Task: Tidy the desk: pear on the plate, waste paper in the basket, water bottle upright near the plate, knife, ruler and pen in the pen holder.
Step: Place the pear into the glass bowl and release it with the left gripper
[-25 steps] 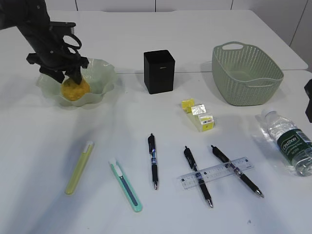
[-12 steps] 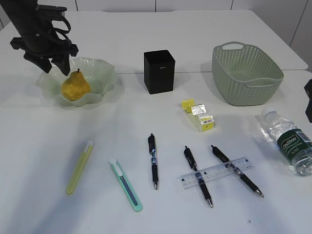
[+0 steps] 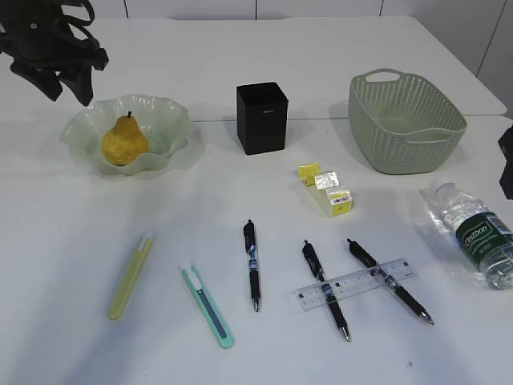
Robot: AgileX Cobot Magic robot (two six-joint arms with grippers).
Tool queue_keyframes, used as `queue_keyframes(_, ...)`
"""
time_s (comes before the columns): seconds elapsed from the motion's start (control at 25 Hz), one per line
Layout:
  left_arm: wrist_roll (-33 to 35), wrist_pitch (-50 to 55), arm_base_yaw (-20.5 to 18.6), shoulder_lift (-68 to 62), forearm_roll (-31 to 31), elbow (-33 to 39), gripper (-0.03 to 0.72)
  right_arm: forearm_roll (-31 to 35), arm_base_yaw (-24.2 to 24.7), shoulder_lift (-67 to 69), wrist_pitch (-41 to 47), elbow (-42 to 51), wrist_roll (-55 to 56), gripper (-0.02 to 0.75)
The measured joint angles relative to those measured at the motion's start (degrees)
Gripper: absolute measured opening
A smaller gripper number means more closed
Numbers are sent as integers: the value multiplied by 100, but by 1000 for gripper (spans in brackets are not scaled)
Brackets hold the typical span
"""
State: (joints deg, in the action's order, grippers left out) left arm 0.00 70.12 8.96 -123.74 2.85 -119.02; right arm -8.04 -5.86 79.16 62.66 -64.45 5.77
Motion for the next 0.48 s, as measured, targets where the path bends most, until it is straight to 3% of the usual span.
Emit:
queue_keyframes(0.24, 0, 79, 0, 374, 50, 0, 273, 173, 0, 0, 0, 0, 0, 557)
queue_keyframes(0.48, -355, 114, 0, 1001, 270, 0, 251, 181, 0, 0, -9, 0, 0, 557)
